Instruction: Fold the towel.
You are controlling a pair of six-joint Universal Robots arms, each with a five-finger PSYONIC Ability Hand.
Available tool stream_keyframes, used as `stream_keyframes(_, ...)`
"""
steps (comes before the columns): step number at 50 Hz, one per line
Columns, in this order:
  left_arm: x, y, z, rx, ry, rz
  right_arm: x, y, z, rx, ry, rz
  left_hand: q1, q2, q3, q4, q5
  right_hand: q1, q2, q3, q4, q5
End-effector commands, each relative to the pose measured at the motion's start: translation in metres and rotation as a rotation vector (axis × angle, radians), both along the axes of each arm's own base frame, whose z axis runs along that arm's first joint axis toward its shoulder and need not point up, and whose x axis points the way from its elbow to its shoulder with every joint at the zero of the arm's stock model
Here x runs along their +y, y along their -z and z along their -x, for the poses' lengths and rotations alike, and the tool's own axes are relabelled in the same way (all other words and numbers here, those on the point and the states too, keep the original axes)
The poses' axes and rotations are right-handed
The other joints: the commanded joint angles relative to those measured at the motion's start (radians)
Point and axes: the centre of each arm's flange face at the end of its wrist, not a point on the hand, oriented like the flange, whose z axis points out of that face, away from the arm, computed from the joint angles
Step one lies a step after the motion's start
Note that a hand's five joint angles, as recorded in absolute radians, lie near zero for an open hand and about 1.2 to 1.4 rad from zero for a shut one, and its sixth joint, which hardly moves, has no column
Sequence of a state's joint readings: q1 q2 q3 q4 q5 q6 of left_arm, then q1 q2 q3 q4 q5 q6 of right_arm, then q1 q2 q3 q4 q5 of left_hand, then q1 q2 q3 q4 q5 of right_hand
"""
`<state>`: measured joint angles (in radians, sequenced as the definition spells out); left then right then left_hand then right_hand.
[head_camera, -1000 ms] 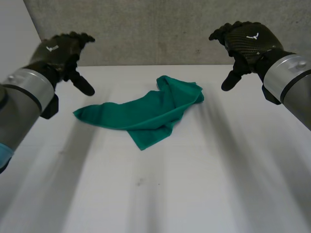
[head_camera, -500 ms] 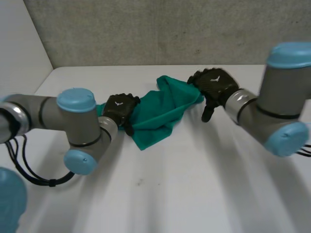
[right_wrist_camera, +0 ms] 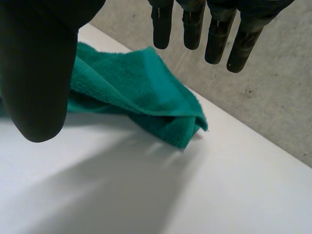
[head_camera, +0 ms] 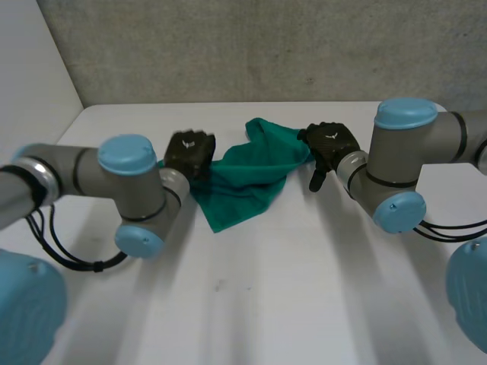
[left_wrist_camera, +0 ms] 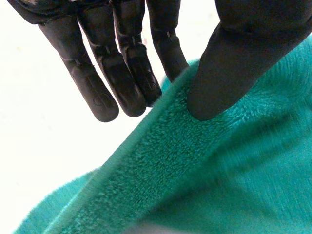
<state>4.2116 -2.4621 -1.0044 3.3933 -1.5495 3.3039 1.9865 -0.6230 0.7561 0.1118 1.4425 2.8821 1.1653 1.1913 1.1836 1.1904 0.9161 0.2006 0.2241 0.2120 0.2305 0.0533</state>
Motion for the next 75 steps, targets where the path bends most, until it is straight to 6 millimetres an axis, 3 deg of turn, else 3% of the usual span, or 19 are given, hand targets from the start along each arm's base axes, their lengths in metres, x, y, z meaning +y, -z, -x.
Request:
stream_keyframes(1, 0.019, -0.055, -0.008, 0.053, 0.009, 0.100, 0.006, -0.020, 0.002, -0.027, -0.010, 0.014, 0.231, 0.205, 0.213, 0.206, 0.306, -0.026, -0.050, -0.037, -0.056, -0.053)
stream_keyframes(14, 0.056, -0.063, -0.021, 0.026, 0.023, 0.056, 0.018, -0.020, -0.018, -0.136, -0.183, -0.054, 0.231, 0.205, 0.213, 0.206, 0.306, -0.026, -0.050, -0.037, -0.056, -0.053)
stream_keyframes(21, 0.078, -0.071, -0.029, 0.021, 0.033, 0.041, 0.012, 0.000, -0.032, -0.144, -0.177, -0.054, 0.231, 0.205, 0.213, 0.206, 0.306, 0.066, 0.043, 0.055, 0.036, 0.039)
stream_keyframes(25, 0.096, -0.079, -0.029, 0.025, 0.059, 0.043, 0.004, 0.015, -0.041, -0.149, -0.152, -0.034, 0.231, 0.205, 0.213, 0.206, 0.306, 0.488, 0.464, 0.476, 0.458, 0.460)
stream_keyframes(27, 0.106, -0.085, -0.028, 0.032, 0.075, 0.050, 0.002, 0.017, -0.042, -0.151, -0.150, -0.030, 0.231, 0.205, 0.213, 0.206, 0.306, 0.559, 0.535, 0.548, 0.529, 0.532)
stream_keyframes(31, 0.111, -0.091, -0.030, 0.042, 0.074, 0.058, -0.002, 0.024, -0.047, -0.154, -0.153, -0.008, 0.231, 0.205, 0.213, 0.206, 0.306, 1.131, 1.107, 1.119, 1.101, 1.103)
stream_keyframes(35, 0.109, -0.090, -0.033, 0.040, 0.061, 0.057, -0.007, 0.014, -0.043, -0.161, -0.137, 0.017, 0.231, 0.205, 0.213, 0.206, 0.306, 1.196, 1.172, 1.184, 1.166, 1.168)
stream_keyframes(40, 0.103, -0.084, -0.036, 0.032, 0.048, 0.044, -0.002, -0.042, -0.038, -0.187, -0.141, 0.102, 0.231, 0.205, 0.213, 0.206, 0.306, 1.196, 1.172, 1.184, 1.166, 1.168)
stream_keyframes(41, 0.101, -0.078, -0.037, 0.025, 0.042, 0.033, 0.002, -0.060, -0.033, -0.193, -0.139, 0.121, 0.231, 0.205, 0.213, 0.206, 0.306, 1.196, 1.172, 1.184, 1.166, 1.168)
stream_keyframes(45, 0.093, -0.057, -0.038, 0.004, 0.030, -0.011, 0.016, -0.095, -0.020, -0.188, -0.140, 0.160, 0.231, 0.205, 0.213, 0.206, 0.306, 1.196, 1.172, 1.184, 1.166, 1.168)
stream_keyframes(48, 0.091, -0.049, -0.038, 0.007, 0.025, -0.037, 0.045, -0.138, -0.006, -0.141, -0.154, 0.254, 0.231, 0.205, 0.213, 0.206, 0.306, 1.196, 1.172, 1.184, 1.166, 1.168)
stream_keyframes(51, 0.090, -0.036, -0.037, 0.040, 0.019, -0.092, 0.065, -0.157, 0.000, -0.095, -0.168, 0.310, 0.231, 0.205, 0.213, 0.206, 0.306, 1.196, 1.172, 1.184, 1.166, 1.168)
stream_keyframes(52, 0.090, -0.033, -0.037, 0.069, 0.016, -0.118, 0.065, -0.157, 0.000, -0.095, -0.168, 0.310, 0.208, 0.182, 0.190, 0.183, 0.283, 1.196, 1.172, 1.184, 1.166, 1.168)
stream_keyframes(55, 0.091, -0.030, -0.037, 0.119, 0.010, -0.160, 0.093, -0.171, 0.012, -0.006, -0.167, 0.362, 0.047, 0.021, 0.029, 0.022, 0.122, 1.196, 1.172, 1.184, 1.166, 1.168)
stream_keyframes(60, 0.096, -0.024, -0.035, 0.217, -0.001, -0.255, 0.107, -0.163, 0.018, 0.032, -0.170, 0.314, -0.384, -0.410, -0.402, -0.409, -0.309, 1.196, 1.172, 1.184, 1.166, 1.168)
stream_keyframes(65, 0.101, -0.018, -0.038, 0.284, -0.024, -0.339, 0.116, -0.151, 0.020, 0.067, -0.159, 0.244, -0.482, -0.508, -0.500, -0.507, -0.407, 1.196, 1.172, 1.184, 1.166, 1.168)
stream_keyframes(75, 0.107, -0.004, -0.041, 0.315, -0.079, -0.440, 0.134, -0.168, 0.019, 0.044, -0.148, 0.273, -0.591, -0.617, -0.609, -0.616, -0.516, 1.196, 1.172, 1.184, 1.166, 1.168)
